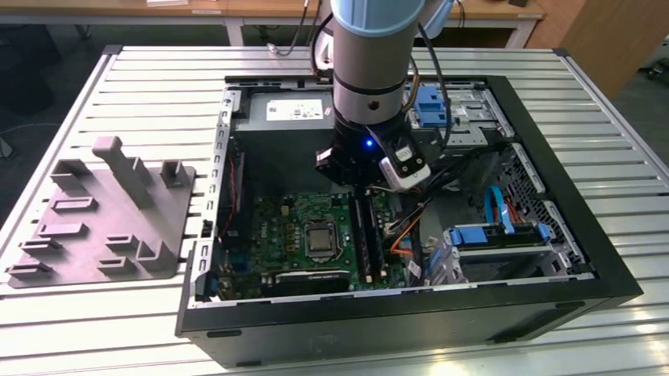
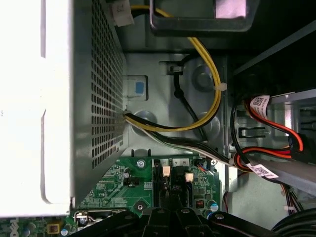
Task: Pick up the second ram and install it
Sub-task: 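Press down the second ram until it locks into place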
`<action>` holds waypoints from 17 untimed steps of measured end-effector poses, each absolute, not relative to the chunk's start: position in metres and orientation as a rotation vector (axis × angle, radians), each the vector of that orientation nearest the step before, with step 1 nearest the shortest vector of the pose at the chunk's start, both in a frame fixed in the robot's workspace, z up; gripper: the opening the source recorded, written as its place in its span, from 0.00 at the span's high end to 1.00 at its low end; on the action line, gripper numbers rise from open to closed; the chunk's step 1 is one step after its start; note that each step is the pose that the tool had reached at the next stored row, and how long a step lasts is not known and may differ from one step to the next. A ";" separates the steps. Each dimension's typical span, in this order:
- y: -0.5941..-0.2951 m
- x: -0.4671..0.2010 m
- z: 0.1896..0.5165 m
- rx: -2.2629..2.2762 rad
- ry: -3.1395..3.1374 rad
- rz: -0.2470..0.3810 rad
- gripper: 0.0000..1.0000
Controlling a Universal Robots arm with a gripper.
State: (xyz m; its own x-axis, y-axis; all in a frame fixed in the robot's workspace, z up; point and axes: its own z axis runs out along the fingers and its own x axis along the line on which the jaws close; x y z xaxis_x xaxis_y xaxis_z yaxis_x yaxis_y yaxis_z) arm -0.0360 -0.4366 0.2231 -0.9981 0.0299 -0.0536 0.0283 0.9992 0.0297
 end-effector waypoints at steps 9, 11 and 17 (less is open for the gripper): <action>-0.437 -0.036 0.221 0.045 3.087 0.045 0.89; -0.437 -0.036 0.219 0.045 3.087 0.045 0.89; -0.437 -0.036 0.218 0.045 3.087 0.045 0.89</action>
